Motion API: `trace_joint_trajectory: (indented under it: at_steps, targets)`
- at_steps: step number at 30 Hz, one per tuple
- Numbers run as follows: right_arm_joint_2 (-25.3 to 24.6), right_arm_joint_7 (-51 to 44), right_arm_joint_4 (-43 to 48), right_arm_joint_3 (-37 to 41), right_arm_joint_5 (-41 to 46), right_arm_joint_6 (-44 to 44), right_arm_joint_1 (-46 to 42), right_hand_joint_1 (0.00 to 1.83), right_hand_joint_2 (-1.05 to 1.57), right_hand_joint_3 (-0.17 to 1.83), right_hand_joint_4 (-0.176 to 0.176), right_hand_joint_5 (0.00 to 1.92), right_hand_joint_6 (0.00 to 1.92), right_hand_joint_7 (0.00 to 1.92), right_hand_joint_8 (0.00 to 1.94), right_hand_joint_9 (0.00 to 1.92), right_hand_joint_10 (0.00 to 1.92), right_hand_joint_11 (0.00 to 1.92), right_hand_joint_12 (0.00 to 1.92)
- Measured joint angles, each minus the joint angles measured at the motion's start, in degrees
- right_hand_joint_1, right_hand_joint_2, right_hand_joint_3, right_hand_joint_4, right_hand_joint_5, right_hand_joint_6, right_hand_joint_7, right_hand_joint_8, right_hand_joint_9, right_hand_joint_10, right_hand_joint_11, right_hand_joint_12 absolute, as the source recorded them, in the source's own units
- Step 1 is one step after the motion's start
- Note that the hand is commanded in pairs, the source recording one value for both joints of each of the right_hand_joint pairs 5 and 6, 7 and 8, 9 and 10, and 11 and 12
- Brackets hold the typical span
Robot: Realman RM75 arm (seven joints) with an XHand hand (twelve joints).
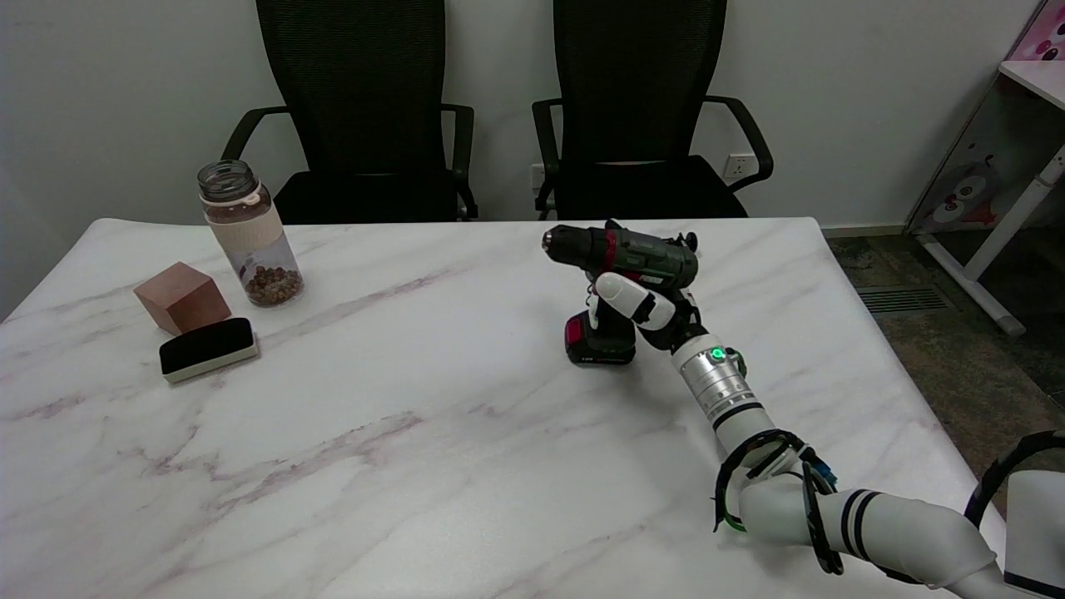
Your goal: Pick up the power screwdriver.
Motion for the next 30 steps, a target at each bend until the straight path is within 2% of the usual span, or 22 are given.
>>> trace_joint_trajectory:
  at_steps: [4,6,7,10,11,12,13,16,17,18,19,20,22,26,29,30]
  targets:
    - [-0.1,0.2,0.2,0.0,0.0,-0.3,0.2,0.95,0.08,0.82,-0.025,0.17,0.17,0.17,0.17,1.36,1.36,1.69,1.69]
    - [-0.1,0.3,0.3,0.0,0.0,-0.4,0.3,0.95,0.07,0.84,-0.032,0.42,0.42,0.42,0.42,1.37,1.37,1.69,1.69]
    - [-0.1,0.4,0.3,0.0,0.0,-0.5,0.4,0.94,0.09,0.83,-0.03,0.68,0.68,0.68,0.68,1.36,1.36,1.69,1.69]
    - [-0.1,0.5,0.5,0.0,0.0,-0.7,0.6,0.95,0.17,0.81,0.006,1.16,1.16,1.16,1.16,1.36,1.36,1.68,1.68]
    - [-0.1,0.5,0.5,0.0,0.0,-0.7,0.7,0.95,0.2,0.81,0.014,1.25,1.25,1.25,1.25,1.36,1.36,1.68,1.68]
    - [-0.1,0.5,0.5,0.0,0.0,-0.8,0.7,0.95,0.23,0.8,0.118,1.31,1.31,1.31,1.31,1.36,1.36,1.67,1.67]
    - [-0.1,0.6,0.5,0.0,0.0,-0.8,0.8,0.95,0.26,0.8,0.176,1.36,1.36,1.36,1.36,1.36,1.36,1.67,1.67]
    - [-0.1,0.6,0.6,0.0,0.0,-1.0,1.0,0.95,0.35,0.77,0.176,1.42,1.42,1.42,1.42,1.37,1.37,1.65,1.65]
    - [-0.1,0.6,0.6,0.0,0.0,-1.1,1.1,0.95,0.39,0.76,0.122,1.42,1.42,1.42,1.42,1.38,1.38,1.65,1.65]
    - [-0.1,0.6,0.6,0.0,0.0,-1.2,1.1,0.95,0.41,0.75,0.024,1.43,1.43,1.43,1.43,1.4,1.4,1.64,1.64]
    - [-0.1,0.7,0.6,0.0,0.0,-1.2,1.2,0.96,0.45,0.73,0.062,1.43,1.43,1.43,1.43,1.42,1.42,1.62,1.62]
    - [-0.1,0.7,0.7,0.0,0.0,-1.3,1.3,0.98,0.48,0.73,0.176,1.44,1.44,1.44,1.44,1.44,1.44,1.61,1.61]
    - [-0.1,0.7,0.7,0.0,0.0,-1.4,1.3,1.0,0.49,0.8,0.176,1.47,1.47,1.47,1.47,1.46,1.46,1.6,1.6]
    - [-0.1,0.7,0.7,0.0,-0.1,-1.7,1.6,1.09,0.38,1.07,0.176,1.5,1.5,1.5,1.5,1.49,1.49,1.49,1.49]
    - [-0.1,0.6,0.7,0.0,-0.3,-1.7,1.7,1.13,0.33,1.09,0.176,1.41,1.41,1.41,1.41,1.49,1.49,1.44,1.44]
    - [-0.1,0.6,0.7,-0.1,-0.4,-1.8,1.8,1.15,0.32,1.08,0.101,1.36,1.36,1.36,1.36,1.49,1.49,1.43,1.43]
